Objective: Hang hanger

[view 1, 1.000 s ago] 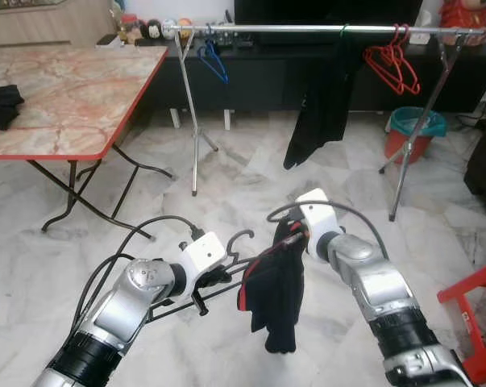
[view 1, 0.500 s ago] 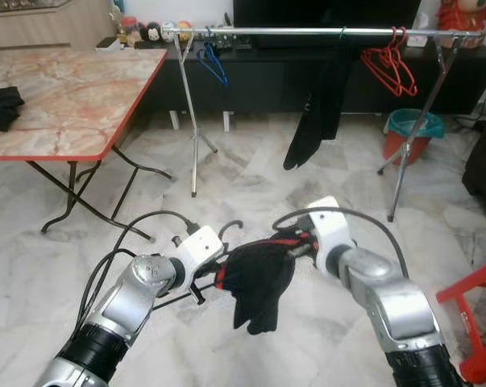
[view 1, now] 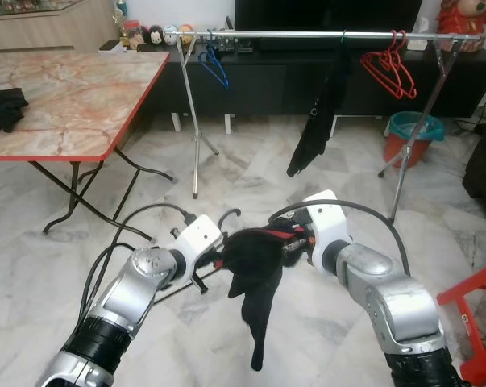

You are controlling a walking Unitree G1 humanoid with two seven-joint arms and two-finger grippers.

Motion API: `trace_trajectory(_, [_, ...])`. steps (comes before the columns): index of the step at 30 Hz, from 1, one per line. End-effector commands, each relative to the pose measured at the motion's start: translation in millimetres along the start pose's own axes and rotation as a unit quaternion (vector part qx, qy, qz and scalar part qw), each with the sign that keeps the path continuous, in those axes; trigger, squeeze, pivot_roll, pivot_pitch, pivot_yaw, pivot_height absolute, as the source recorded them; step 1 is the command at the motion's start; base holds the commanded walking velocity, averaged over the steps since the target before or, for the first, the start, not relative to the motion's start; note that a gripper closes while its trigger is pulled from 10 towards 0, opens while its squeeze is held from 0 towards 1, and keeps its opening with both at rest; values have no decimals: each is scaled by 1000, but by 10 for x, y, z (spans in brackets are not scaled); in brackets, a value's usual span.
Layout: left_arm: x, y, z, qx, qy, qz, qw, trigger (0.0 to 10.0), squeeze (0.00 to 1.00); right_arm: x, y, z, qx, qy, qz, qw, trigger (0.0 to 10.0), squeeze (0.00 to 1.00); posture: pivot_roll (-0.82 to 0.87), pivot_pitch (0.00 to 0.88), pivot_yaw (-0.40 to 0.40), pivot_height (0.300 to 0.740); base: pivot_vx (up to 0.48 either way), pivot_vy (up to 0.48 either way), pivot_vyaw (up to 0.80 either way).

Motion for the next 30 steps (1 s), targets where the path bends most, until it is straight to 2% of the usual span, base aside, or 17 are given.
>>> trace_trajectory(1, [-47,127,53,26,0,-3,1000,10000,0,-83,223,37,42,22,19,999,10000,0,-56,0,41,740,0,0,0])
trace_trajectory(3, [-6,157,63,33,-19,0,999,10000,0,-90,230,44,43,26,31,998,10000,0,-54,0,41,740,0,0,0])
trace_trajectory(6, [74,181,108,39,-56,5,998,10000,0,10,138,40,25,4,60,998,10000,0,-54,0,39,740,0,0,0])
trace_trajectory(10, [187,80,212,16,-117,-8,993,10000,0,336,-38,63,-23,-58,116,991,10000,0,-53,0,37,740,0,0,0])
trace_trajectory(15, [124,-5,248,-6,-108,-17,994,10000,0,519,-21,93,-29,-84,131,987,10000,0,-49,0,34,740,0,0,0])
trace_trajectory(21, [147,-20,270,-12,-118,-20,993,10000,0,536,30,70,-21,-81,140,987,10000,0,-51,0,36,740,0,0,0])
trace_trajectory(27, [187,-10,246,-12,-122,-22,992,10000,0,336,155,33,10,-27,123,992,10000,0,-51,0,36,740,0,0,0])
trace_trajectory(28, [220,-8,242,-10,-132,-20,991,10000,0,242,125,34,9,2,138,990,10000,0,-54,0,36,740,0,0,0])
trace_trajectory(30, [241,-7,244,-8,-138,-19,990,10000,0,190,85,38,6,20,145,989,10000,0,-52,0,35,740,0,0,0])
Point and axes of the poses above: a point about 5 cm out from each wrist's last joint towards the gripper, its own z axis pointing back from the gripper into the wrist, its own y axis along the axis of the wrist's last joint, x = y × z, the point moved 3 cm from there along -z, pointing out of the wrist towards the gripper, and after that the axes turned 15 degrees about z, right-handed, at the moved point
